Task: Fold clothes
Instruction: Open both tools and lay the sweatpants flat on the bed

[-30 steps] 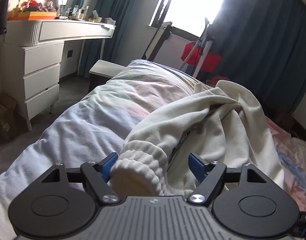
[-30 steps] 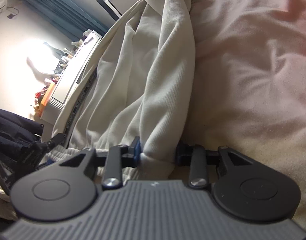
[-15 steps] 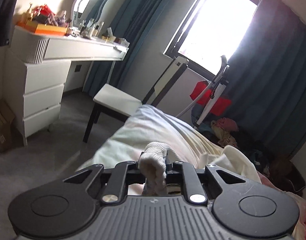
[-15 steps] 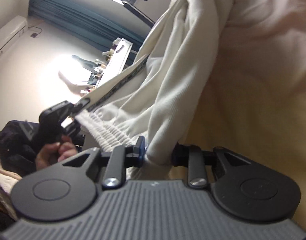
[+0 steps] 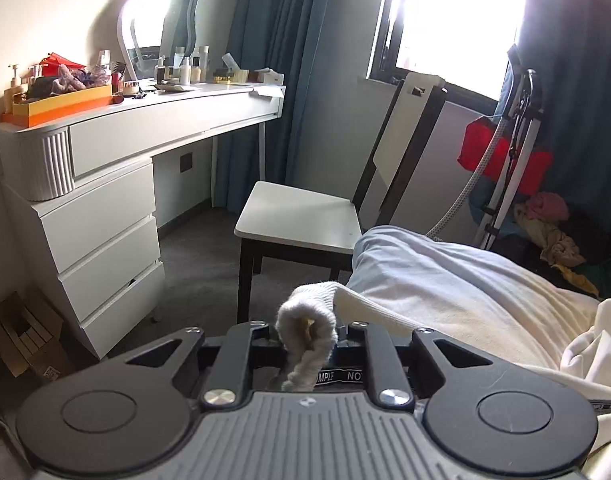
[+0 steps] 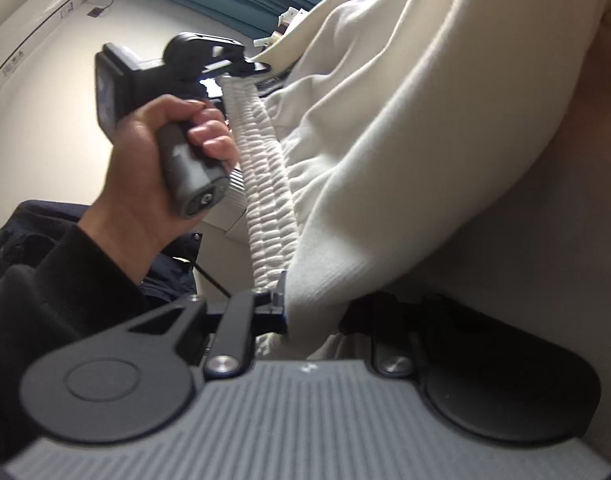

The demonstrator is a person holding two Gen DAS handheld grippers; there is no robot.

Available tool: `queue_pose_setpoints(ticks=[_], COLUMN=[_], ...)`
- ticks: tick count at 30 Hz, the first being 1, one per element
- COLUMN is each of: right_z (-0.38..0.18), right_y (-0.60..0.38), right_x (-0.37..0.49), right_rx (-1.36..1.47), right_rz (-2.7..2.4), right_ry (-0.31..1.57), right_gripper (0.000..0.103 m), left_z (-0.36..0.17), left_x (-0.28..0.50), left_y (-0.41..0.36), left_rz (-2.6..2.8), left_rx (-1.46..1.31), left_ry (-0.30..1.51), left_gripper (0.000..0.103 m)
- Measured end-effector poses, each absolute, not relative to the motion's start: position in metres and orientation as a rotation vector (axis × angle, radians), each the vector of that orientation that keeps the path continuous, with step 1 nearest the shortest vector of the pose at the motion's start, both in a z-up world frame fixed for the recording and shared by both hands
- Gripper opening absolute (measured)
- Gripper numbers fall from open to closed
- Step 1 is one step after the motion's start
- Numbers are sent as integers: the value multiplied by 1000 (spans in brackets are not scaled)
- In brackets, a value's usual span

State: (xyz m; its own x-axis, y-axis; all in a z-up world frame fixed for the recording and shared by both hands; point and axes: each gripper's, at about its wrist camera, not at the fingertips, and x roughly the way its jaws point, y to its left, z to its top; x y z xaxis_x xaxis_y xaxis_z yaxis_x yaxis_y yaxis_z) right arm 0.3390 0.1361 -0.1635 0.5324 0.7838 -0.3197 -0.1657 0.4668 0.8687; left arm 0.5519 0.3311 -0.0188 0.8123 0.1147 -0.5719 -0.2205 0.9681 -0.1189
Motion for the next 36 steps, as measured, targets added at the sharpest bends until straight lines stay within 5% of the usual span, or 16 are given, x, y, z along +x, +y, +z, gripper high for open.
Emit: queue_pose_setpoints(ticks=[7, 13, 16, 27, 36], right_z=[-144, -116, -92, -4, 17], right_y=[105, 77, 68, -47, -119], right_x=[327, 309, 294, 162, 106], right_rx=[786, 600, 555, 169, 137], right_rz=[658, 650, 612, 446, 278], right_ry=[815, 706, 651, 358, 278], right_gripper=[34, 65, 88, 87, 87], left_z=[-32, -6, 10, 50, 44], left_x=[511, 446, 396, 184, 71], left_y=[357, 343, 319, 194, 111], left_rz=[146, 203, 203, 68, 46], left_rx=[-269, -250, -221, -120, -77], left_ry=[523, 420, 393, 316, 316], left_gripper=[53, 86, 86, 90, 91])
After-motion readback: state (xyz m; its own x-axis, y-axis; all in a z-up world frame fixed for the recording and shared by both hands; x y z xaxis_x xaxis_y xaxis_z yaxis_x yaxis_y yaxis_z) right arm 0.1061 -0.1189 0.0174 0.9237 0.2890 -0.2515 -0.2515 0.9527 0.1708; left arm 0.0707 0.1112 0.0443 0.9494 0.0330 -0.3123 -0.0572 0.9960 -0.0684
